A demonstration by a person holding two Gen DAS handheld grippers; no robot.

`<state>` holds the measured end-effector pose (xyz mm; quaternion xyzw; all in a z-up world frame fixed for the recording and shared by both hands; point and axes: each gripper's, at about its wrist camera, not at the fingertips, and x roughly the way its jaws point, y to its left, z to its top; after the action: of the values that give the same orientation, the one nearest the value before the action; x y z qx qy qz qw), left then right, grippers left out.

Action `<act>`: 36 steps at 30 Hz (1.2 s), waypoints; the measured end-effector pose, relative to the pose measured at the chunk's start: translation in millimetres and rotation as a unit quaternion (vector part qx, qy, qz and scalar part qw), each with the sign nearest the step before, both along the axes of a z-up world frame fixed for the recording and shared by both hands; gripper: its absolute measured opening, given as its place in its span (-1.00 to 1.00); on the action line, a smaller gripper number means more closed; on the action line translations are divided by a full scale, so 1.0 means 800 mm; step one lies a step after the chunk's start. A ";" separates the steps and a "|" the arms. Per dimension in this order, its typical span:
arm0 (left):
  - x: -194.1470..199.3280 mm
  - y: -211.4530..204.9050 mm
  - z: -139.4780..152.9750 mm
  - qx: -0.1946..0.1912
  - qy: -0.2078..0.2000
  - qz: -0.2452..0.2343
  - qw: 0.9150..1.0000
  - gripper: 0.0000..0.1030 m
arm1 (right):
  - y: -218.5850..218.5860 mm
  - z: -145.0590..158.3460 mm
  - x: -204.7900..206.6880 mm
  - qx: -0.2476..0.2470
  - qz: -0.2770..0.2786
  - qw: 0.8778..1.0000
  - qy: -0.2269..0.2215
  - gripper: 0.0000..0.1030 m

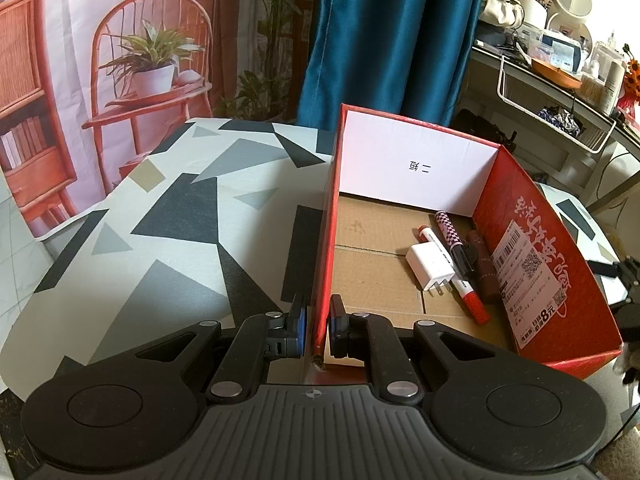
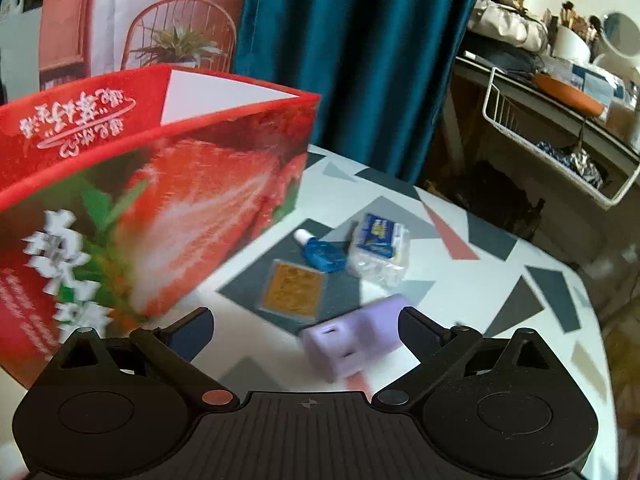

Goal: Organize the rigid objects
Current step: 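Lower the right tool and grasp the lavender tube across its body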

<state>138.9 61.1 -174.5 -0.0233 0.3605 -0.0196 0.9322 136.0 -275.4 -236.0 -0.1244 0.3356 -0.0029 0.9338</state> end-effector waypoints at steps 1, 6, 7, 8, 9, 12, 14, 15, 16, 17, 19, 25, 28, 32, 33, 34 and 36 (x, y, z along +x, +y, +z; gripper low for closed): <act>0.000 -0.001 0.000 0.003 0.001 0.000 1.000 -0.74 | -0.007 -0.001 0.006 -0.007 0.009 1.000 0.008 0.90; -0.002 -0.001 0.001 0.001 0.000 0.007 1.000 -0.74 | -0.039 -0.014 0.039 -0.046 0.060 0.996 0.052 0.91; -0.002 0.000 0.000 -0.001 0.000 0.009 1.000 -0.74 | -0.043 -0.018 0.045 -0.049 0.070 0.995 0.058 0.91; -0.002 0.000 0.001 -0.001 0.000 0.010 1.000 -0.74 | -0.047 -0.022 0.051 -0.049 0.078 0.994 0.065 0.91; -0.002 0.000 0.001 -0.001 0.001 0.010 1.000 -0.74 | -0.050 -0.025 0.054 -0.045 0.083 0.993 0.070 0.92; -0.001 -0.002 0.002 0.001 0.005 0.013 1.000 -0.74 | -0.062 -0.033 0.064 -0.020 0.086 0.993 0.078 0.99; -0.001 -0.002 0.002 0.001 0.007 0.015 1.000 -0.75 | -0.067 -0.036 0.068 0.000 0.085 0.993 0.079 0.99; -0.001 -0.002 0.002 0.002 0.007 0.016 1.000 -0.74 | -0.070 -0.036 0.069 0.010 0.081 0.993 0.082 0.97; -0.001 -0.002 0.002 0.001 0.007 0.016 1.000 -0.74 | -0.072 -0.037 0.071 0.020 0.075 0.993 0.085 0.96; -0.001 -0.002 0.002 0.000 0.008 0.017 1.000 -0.75 | -0.073 -0.036 0.072 0.030 0.069 0.993 0.089 0.94; -0.001 -0.001 0.001 -0.001 0.007 0.017 1.000 -0.74 | -0.073 -0.036 0.073 0.045 0.049 0.994 0.093 0.91; -0.001 0.000 0.000 -0.005 0.007 0.016 1.000 -0.75 | -0.057 -0.041 0.067 0.106 -0.065 0.989 0.076 0.80; -0.002 0.002 0.001 -0.006 0.006 0.015 1.000 -0.75 | -0.037 -0.043 0.063 0.109 -0.116 0.985 0.064 0.82; -0.004 0.002 0.001 -0.008 0.004 0.013 1.000 -0.74 | -0.017 -0.044 0.059 0.132 -0.163 0.976 0.053 1.00; -0.004 0.002 0.001 -0.008 0.004 0.013 1.000 -0.75 | -0.012 -0.045 0.055 0.137 -0.159 0.977 0.045 0.99; -0.004 0.002 0.001 -0.008 0.003 0.013 1.000 -0.74 | -0.006 -0.047 0.050 0.131 -0.151 0.979 0.042 0.99; -0.005 0.001 0.001 -0.008 0.003 0.012 1.000 -0.74 | 0.001 -0.051 0.046 0.105 -0.132 0.985 0.041 0.99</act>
<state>135.0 62.3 -173.9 -0.0353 0.3628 -0.0111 0.9311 172.7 -274.7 -276.6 0.0193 0.3859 -0.0855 0.9183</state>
